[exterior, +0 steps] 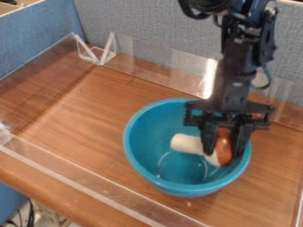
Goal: Remove the mushroom from inside the blue bowl and put it on the table
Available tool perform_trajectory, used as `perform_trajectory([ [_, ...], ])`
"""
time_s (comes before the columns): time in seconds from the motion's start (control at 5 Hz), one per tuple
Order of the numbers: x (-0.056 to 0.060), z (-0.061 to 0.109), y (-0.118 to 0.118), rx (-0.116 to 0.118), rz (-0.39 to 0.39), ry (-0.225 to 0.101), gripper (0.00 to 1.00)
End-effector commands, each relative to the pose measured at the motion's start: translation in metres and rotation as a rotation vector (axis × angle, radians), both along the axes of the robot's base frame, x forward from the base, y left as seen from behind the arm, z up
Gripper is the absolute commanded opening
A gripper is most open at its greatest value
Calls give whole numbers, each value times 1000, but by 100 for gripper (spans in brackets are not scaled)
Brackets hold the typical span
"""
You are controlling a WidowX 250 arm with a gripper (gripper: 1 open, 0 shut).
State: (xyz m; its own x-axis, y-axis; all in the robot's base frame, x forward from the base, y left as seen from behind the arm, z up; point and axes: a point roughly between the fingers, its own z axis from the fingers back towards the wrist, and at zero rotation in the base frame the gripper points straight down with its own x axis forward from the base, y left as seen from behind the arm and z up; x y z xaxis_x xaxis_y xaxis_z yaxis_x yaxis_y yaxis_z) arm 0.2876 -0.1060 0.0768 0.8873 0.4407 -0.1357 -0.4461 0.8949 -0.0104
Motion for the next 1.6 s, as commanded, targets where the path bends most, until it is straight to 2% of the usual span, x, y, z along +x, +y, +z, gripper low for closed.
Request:
perform_trajectory([
  [0.0,12,31,11,-18,5,-72,0],
  [0.6,15,27,-24,-24,-164,-84,0],
  [1.0,7,24,-20,-20,-252,-74,0],
  [1.2,14,43,-7,-20,-210,-96,0],
  [1.4,18,60,-11,-24,-256,-119,0],
])
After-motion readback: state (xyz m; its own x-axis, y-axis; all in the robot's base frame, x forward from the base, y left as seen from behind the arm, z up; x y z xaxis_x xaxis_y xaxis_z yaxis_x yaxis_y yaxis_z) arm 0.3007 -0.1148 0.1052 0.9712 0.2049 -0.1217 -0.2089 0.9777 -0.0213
